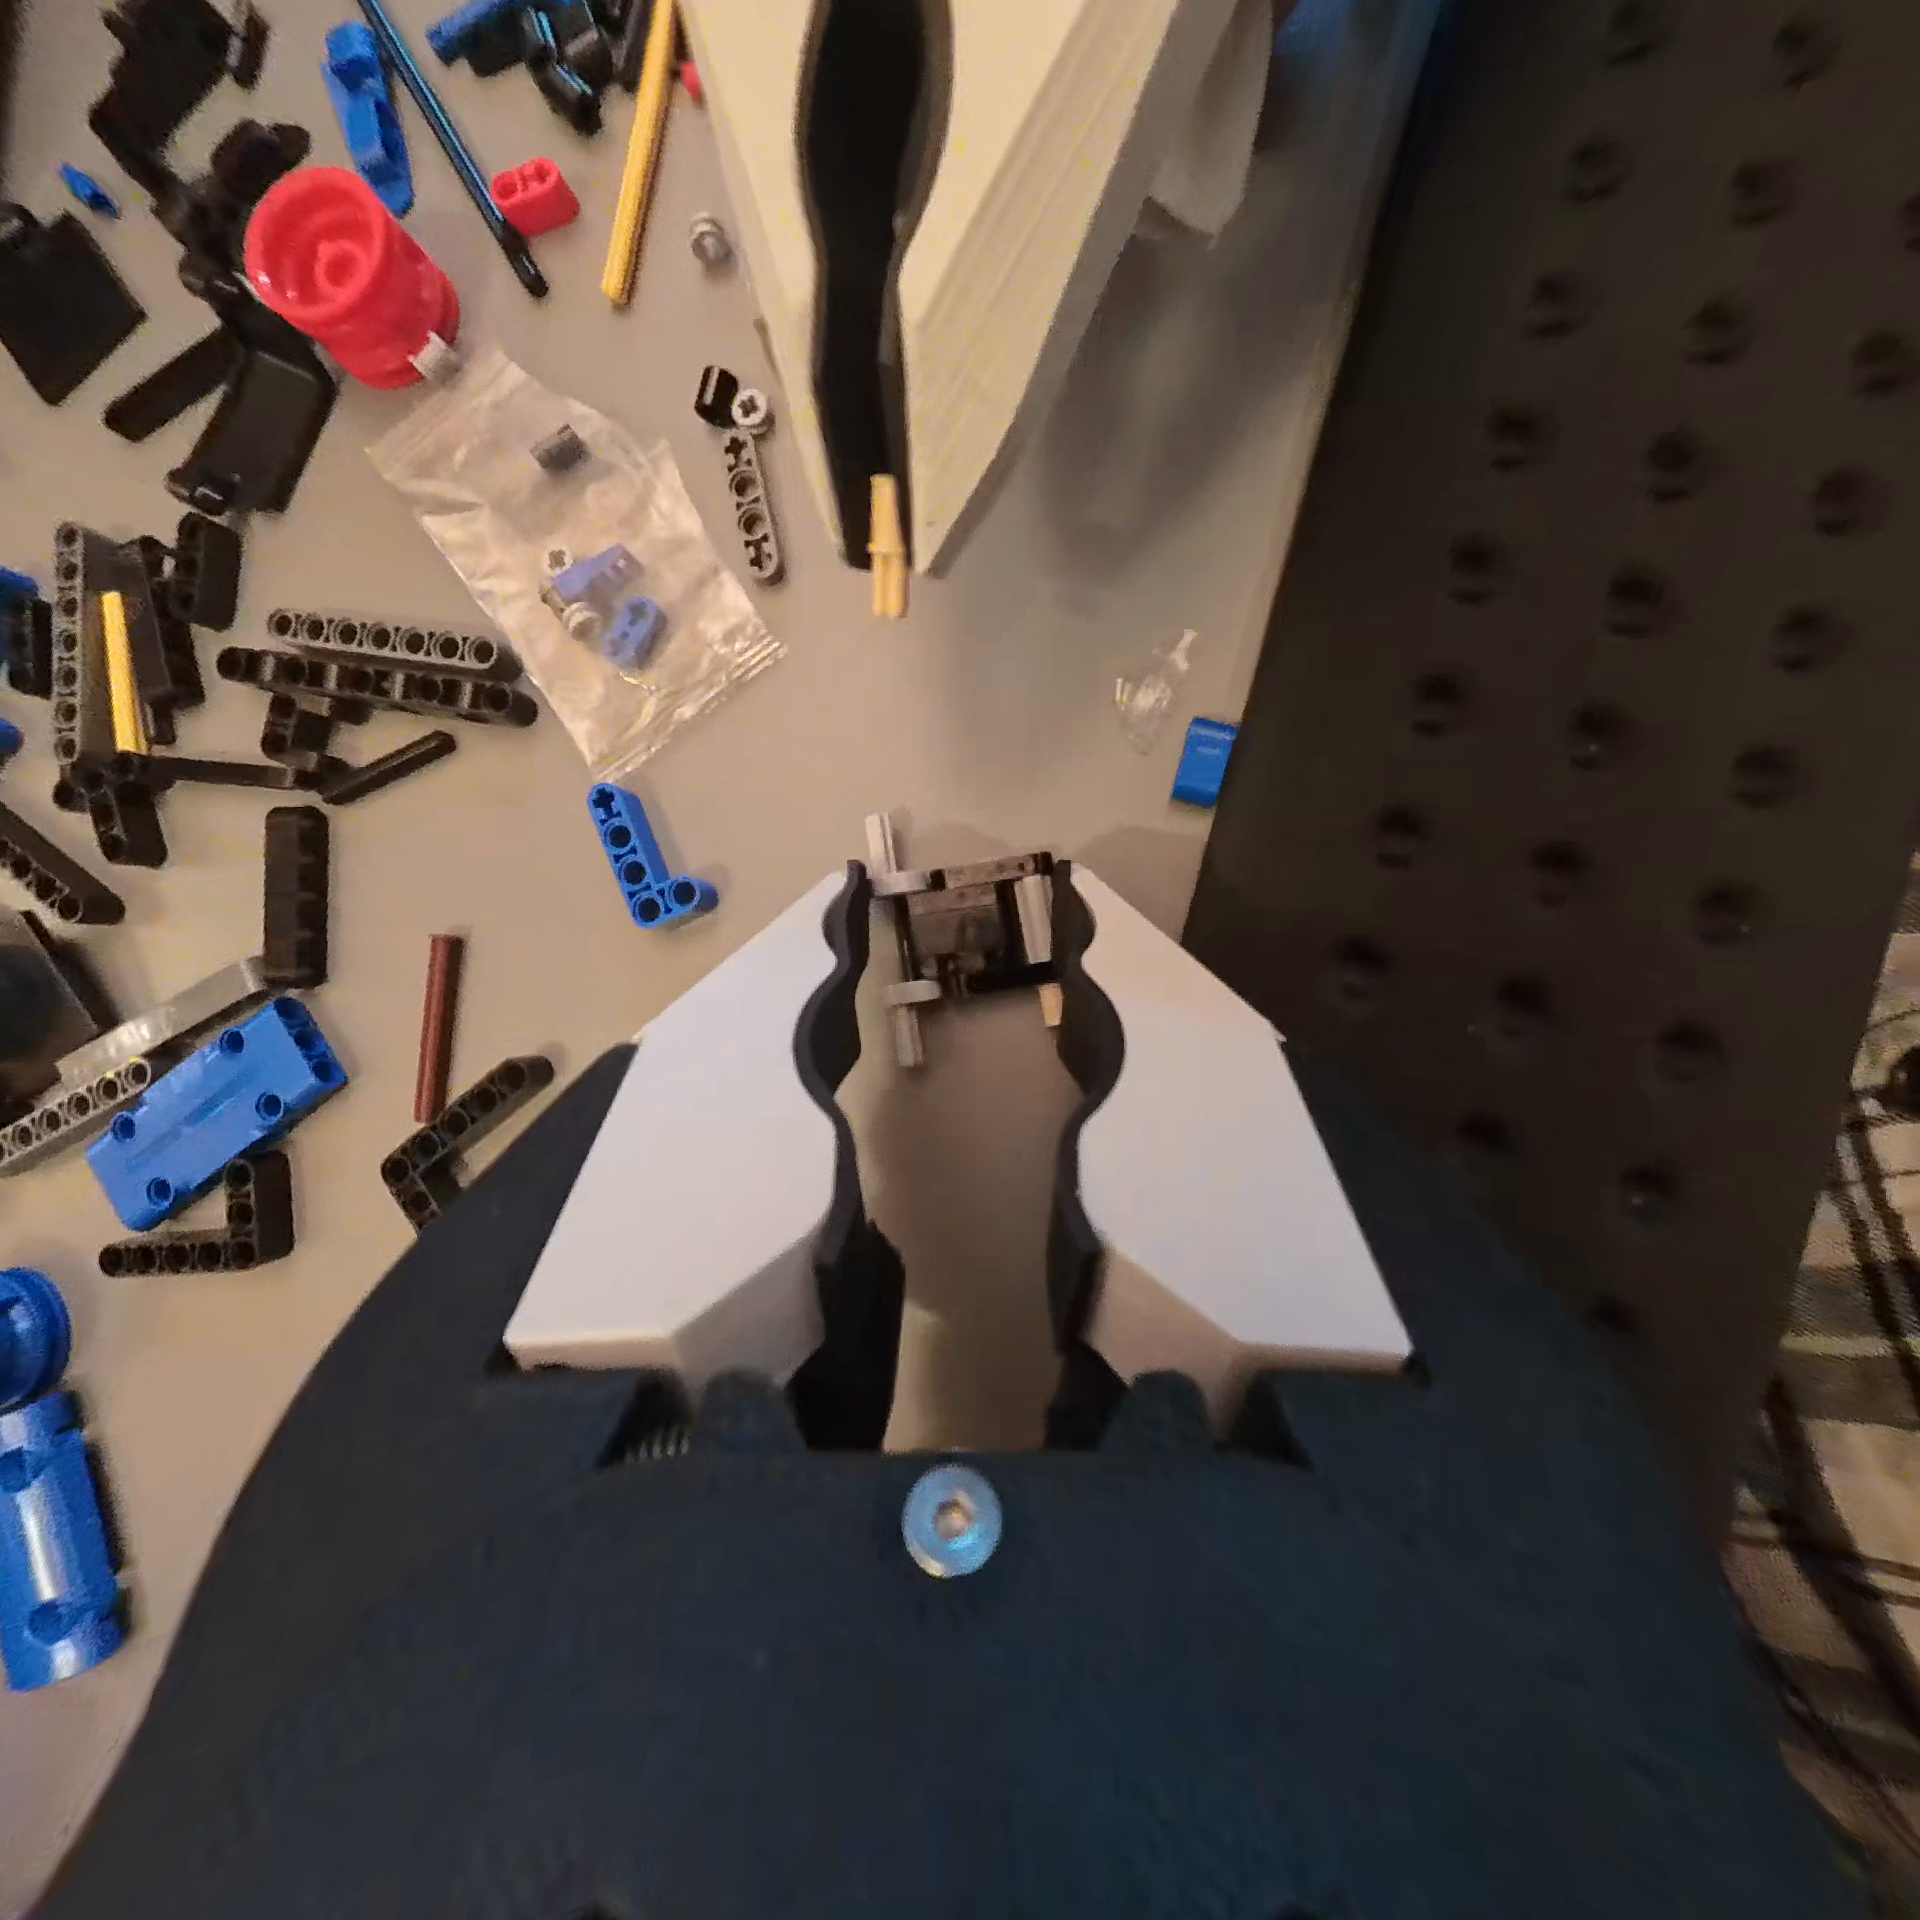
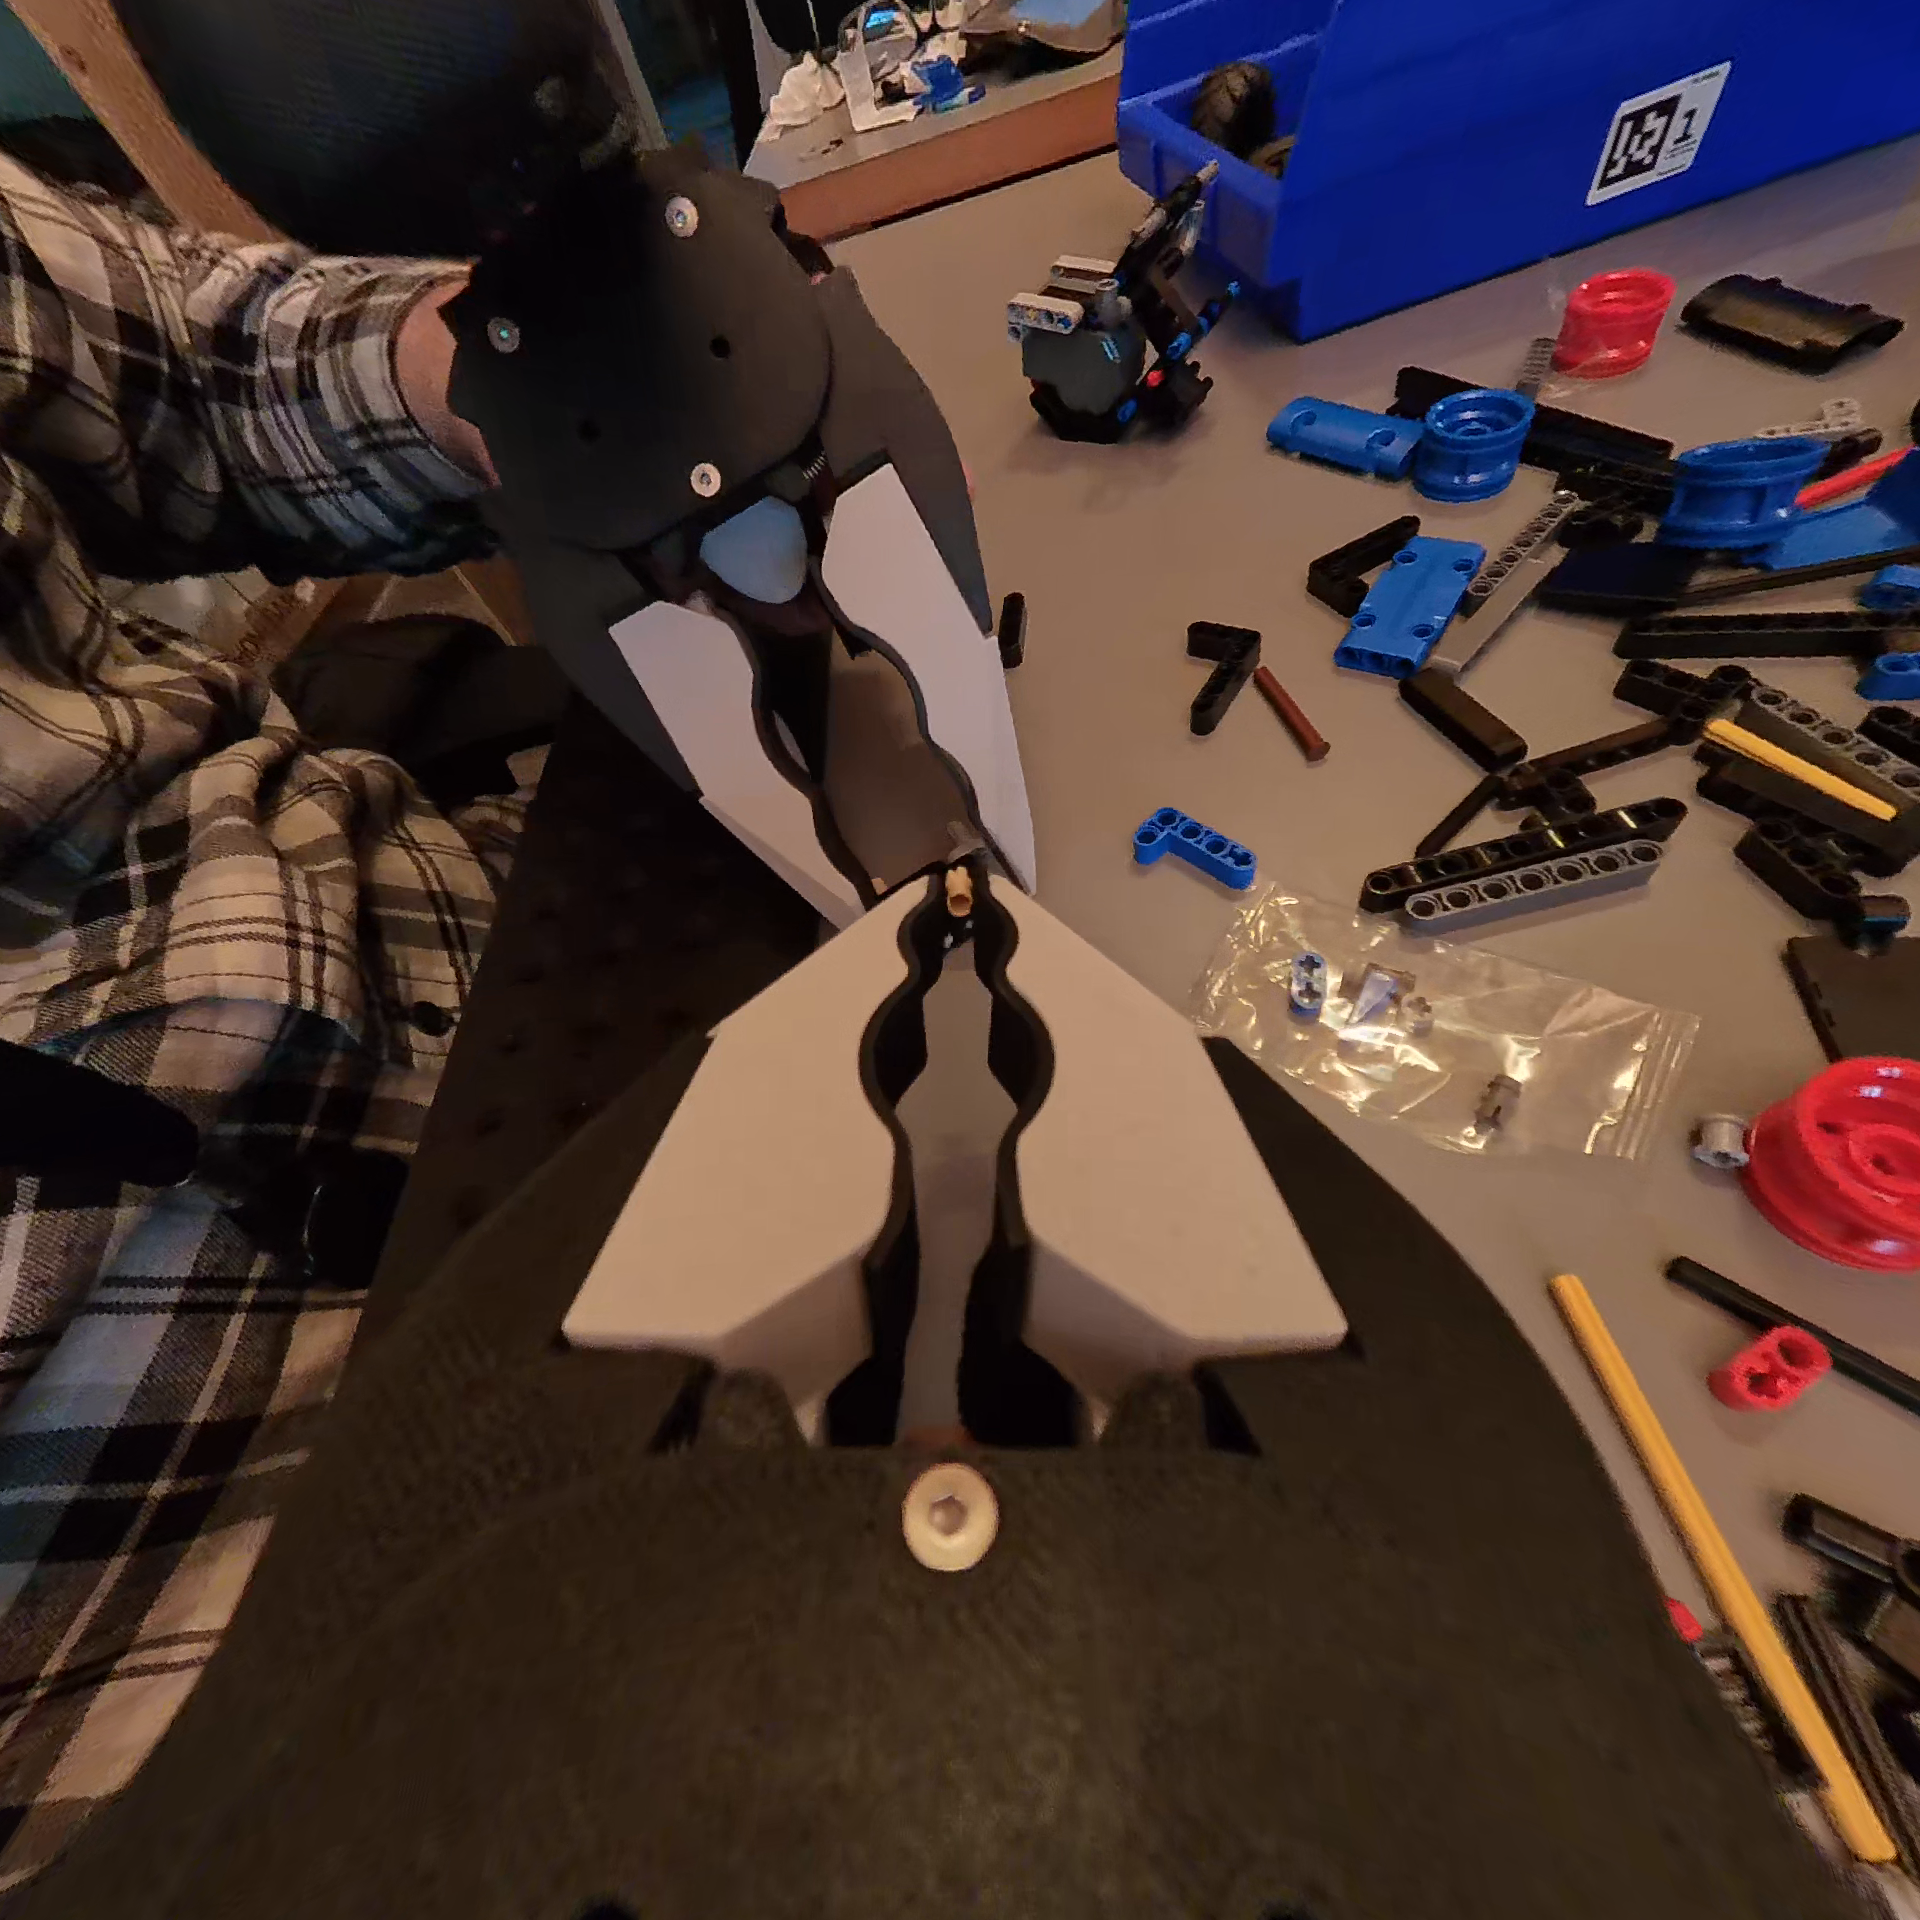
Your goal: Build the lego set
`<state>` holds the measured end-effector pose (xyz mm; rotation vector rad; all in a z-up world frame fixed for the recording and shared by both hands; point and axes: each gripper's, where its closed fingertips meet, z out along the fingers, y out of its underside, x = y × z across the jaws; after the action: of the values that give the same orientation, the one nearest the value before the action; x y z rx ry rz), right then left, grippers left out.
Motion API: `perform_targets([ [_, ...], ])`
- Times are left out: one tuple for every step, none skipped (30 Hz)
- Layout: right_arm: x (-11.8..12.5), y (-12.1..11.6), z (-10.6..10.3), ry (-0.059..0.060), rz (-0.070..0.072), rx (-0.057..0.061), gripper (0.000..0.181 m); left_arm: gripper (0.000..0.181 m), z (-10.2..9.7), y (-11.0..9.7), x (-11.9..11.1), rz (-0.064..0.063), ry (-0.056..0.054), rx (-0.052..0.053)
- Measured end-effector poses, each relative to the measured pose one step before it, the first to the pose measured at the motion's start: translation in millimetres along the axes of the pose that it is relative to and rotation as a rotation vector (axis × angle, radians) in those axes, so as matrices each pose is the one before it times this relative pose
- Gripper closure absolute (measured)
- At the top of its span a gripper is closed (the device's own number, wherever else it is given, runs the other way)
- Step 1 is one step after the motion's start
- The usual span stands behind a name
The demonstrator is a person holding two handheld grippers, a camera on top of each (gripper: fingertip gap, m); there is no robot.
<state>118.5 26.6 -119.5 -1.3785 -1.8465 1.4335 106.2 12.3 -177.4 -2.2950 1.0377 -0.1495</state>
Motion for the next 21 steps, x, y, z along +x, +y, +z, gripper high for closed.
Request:
perform_targets([
  [-2.41,-0.06,1.08,-0.0012,-0.0126,-0.0044,0.178,0.148,-1.64,-1.97,-0.38,-0.0026,-0.0107,0.0386],
  [-3.05,-0.51,1.28,-0.005,-0.0082,-0.0009,0.178,0.148,-3.24,-5.59,1.61,0.0143,-0.0062,0.0616],
  [-3.03,-1.02,1.38,-0.0037,-0.0091,0.0007,0.178,0.148,-4.38,-6.84,1.15,0.0117,-0.016,0.0646],
  [-3.37,-1.13,1.43,-0.0047,-0.0084,-0.0003,0.178,0.148,-3.98,-3.52,-2.22,-0.0124,-0.028,0.0364],
  [-3.82,-0.55,1.83,-0.0097,-0.0073,-0.003,0.178,0.147,-4.48,-4.77,-0.13,-0.0063,-0.0104,0.0496],
  [-2.9,0.15,2.01,-0.0067,-0.0085,-0.0049,0.178,0.148,-5.5,-7.06,1.33,-0.0013,-0.002,0.0652],
  [-2.71,1.16,1.83,-0.0058,-0.0079,-0.0098,0.177,0.148,-5.24,-4.47,-1.39,-0.0011,-0.0203,0.0435],
  [-3.62,0.57,1.67,-0.0097,-0.0065,-0.0056,0.177,0.147,-3.5,-0.24,-1.52,-0.0114,-0.0141,0.0098],
  [-4.62,-0.06,1.65,-0.0136,-0.0079,-0.0008,0.177,0.147,-2.87,-1.45,1.04,-0.0021,-0.0013,0.0213],
  [-4.01,0.17,1.68,-0.0065,-0.0128,-0.0008,0.177,0.148,-2.92,-2.99,0.37,0.0119,-0.0133,0.0307],
  [-3.33,-0.53,1.39,-0.0015,-0.0137,0.0045,0.177,0.148,-1.98,-1.27,1.12,0.0166,-0.0088,0.0122],
  [-2.44,-1.32,0.9,-0.0007,-0.0046,0.0068,0.177,0.147,-0.68,0.17,2.83,0.0132,0.0057,-0.0003],
  [-1.7,-2.07,0.5,0.0007,-0.0006,0.0098,0.177,0.148,-0.71,-1.38,1.65,0.0185,-0.0033,0.0135],
  [-0.44,-1.77,0.33,0.0046,-0.0017,0.0087,0.177,0.147,-0.51,-0.34,0.73,0.0122,-0.0042,0.0074],
  [0.65,-0.62,0.29,0.0078,-0.0044,0.0027,0.177,0.147,-0.8,-0.49,-0.81,0.0006,-0.0071,0.0059],
  [1.12,0.66,0.13,0.0049,-0.0001,-0.0031,0.177,0.148,-1.22,-1.02,-1.32,-0.0017,-0.0077,0.0091],
  [0.78,-0.21,-0.46,-0.001,0.0055,0.0035,0.177,0.148,-1.6,-1.9,-1.37,-0.0015,-0.0097,0.0183],
  [-0.21,-0.64,-0.49,-0.006,0.0047,0.006,0.177,0.148,-1.07,-0.94,-0.03,-0.001,0.0006,0.0098],
  [-0.57,0.26,0.03,-0.0032,-0.0042,-0.0008,0.177,0.148,-0.22,0.11,0.52,0.002,0.0022,-0.0001],
  [-0.26,-0.07,0.34,0.001,-0.0061,-0.0003,0.177,0.148,0.17,0.29,0.21,0.0084,-0.0043,-0.0013],
  [-1.14,-0.35,0.4,-0.0063,0.0001,0.0011,0.177,0.148,0.34,0.53,0.75,0.0113,-0.0026,-0.0029],
])
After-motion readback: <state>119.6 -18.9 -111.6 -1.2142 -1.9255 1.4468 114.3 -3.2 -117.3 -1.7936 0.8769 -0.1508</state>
